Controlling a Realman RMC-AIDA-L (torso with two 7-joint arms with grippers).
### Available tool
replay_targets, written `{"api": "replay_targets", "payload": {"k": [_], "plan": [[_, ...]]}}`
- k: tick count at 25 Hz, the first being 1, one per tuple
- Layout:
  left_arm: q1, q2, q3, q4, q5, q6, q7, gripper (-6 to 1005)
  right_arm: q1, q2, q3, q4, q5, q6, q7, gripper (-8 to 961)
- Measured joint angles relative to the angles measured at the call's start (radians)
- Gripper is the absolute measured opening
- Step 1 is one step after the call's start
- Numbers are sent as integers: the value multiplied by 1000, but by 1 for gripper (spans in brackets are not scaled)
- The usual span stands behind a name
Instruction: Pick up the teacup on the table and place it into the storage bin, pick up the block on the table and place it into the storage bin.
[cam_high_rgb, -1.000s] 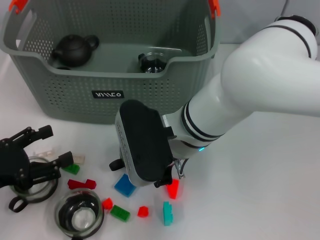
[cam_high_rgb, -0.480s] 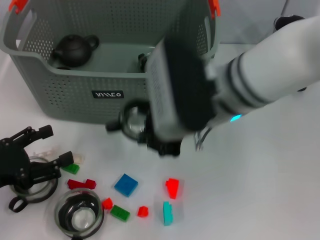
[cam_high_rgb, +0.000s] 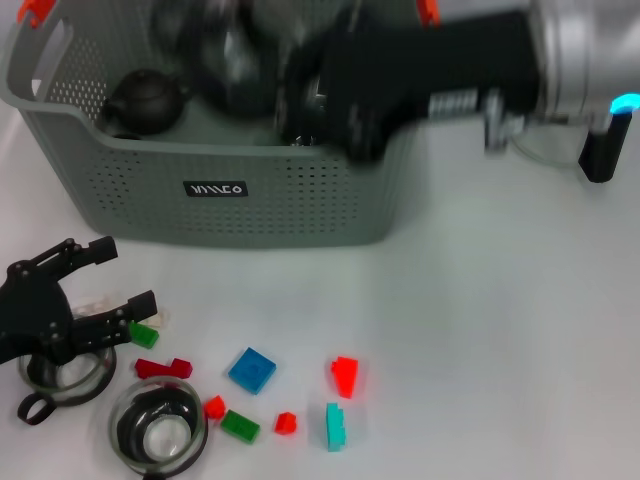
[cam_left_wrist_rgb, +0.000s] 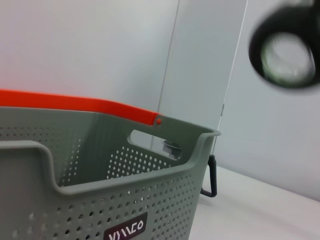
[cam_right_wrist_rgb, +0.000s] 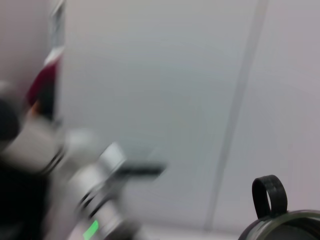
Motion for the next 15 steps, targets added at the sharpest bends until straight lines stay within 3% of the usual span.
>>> {"api": "replay_targets", "payload": {"k": [3,6,9,15], "plan": [[-1,0,0,0,-1,0,0,935,-11,1,37,57,87,159,0,85],[-2,0,0,-1,-4,3,-3,935,19,-2,34,91,51,336,104,89],[-3,0,-2,-1,-5,6,-5,935,114,-8,35,142,-90,405,218,92],[-5,0,-1,-2,-6,5,-12,934,387,-14,47,346,-488,435,390,99]]}}
